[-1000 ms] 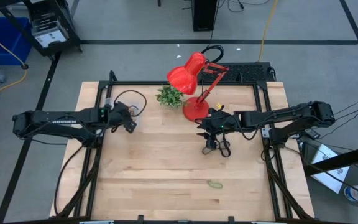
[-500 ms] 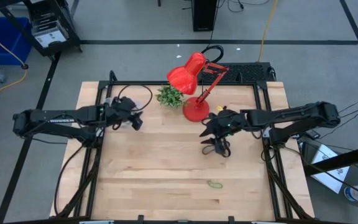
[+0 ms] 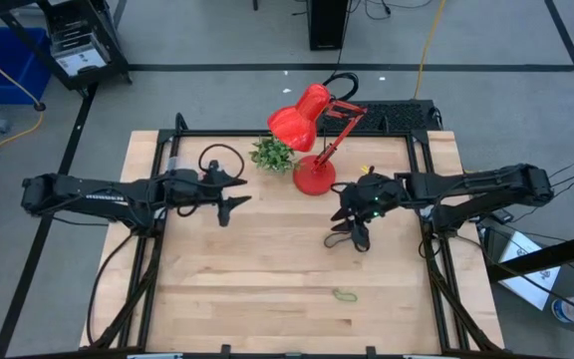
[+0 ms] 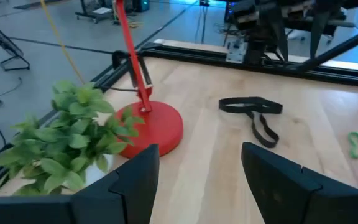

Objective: Pick and place rubber bands into bin
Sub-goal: Put the black rubber band into the transparent bin

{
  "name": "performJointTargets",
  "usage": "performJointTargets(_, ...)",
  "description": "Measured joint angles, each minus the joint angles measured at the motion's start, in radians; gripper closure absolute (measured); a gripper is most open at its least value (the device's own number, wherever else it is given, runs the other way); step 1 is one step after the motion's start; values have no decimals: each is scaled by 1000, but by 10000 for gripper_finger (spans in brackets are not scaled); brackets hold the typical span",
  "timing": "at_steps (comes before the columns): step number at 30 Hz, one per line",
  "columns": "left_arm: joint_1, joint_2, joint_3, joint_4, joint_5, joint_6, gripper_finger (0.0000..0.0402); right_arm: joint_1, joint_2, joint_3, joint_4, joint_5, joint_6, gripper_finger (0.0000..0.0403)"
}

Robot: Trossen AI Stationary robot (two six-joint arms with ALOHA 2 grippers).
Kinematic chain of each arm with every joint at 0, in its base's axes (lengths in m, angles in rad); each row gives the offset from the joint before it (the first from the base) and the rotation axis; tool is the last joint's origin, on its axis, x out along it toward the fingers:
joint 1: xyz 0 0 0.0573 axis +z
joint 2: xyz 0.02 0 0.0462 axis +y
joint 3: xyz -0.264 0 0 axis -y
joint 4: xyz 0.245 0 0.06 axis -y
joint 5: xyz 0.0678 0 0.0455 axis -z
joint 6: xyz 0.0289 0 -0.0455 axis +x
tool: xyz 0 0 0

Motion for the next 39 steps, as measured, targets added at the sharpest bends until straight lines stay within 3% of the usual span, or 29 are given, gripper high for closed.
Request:
performJointTargets(12,13,0,0,-2,-6,1,165,0,59,0,-283,249,305,261)
performJointTargets(28,13,0,0,-24,-6,1,167,0,355,1,-286,256,460,261)
performJointTargets(39,13,0,0,-24,-6,1,166,0,412,1,-281,260,438,265)
